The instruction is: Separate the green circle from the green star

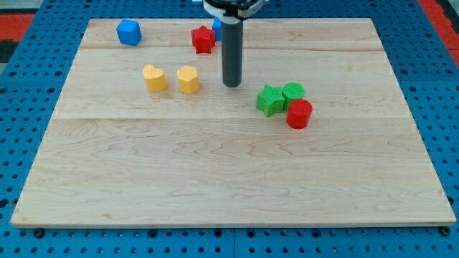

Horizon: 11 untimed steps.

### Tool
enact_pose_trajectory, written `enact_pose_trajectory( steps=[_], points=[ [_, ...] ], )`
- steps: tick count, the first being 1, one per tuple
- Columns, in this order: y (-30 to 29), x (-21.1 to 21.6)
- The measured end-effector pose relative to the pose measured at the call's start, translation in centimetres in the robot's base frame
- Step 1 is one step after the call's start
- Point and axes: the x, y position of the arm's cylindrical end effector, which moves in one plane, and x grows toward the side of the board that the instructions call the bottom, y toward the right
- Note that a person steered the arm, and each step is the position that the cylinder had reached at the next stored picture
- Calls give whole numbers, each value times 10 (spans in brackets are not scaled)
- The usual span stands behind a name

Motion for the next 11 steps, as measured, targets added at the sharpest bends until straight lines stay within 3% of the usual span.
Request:
enact_pose_trajectory(
  steps=[1,3,6,9,11],
  points=[
    [-20,54],
    [73,78],
    [87,23],
    [151,-15],
    [164,-75]
  ],
)
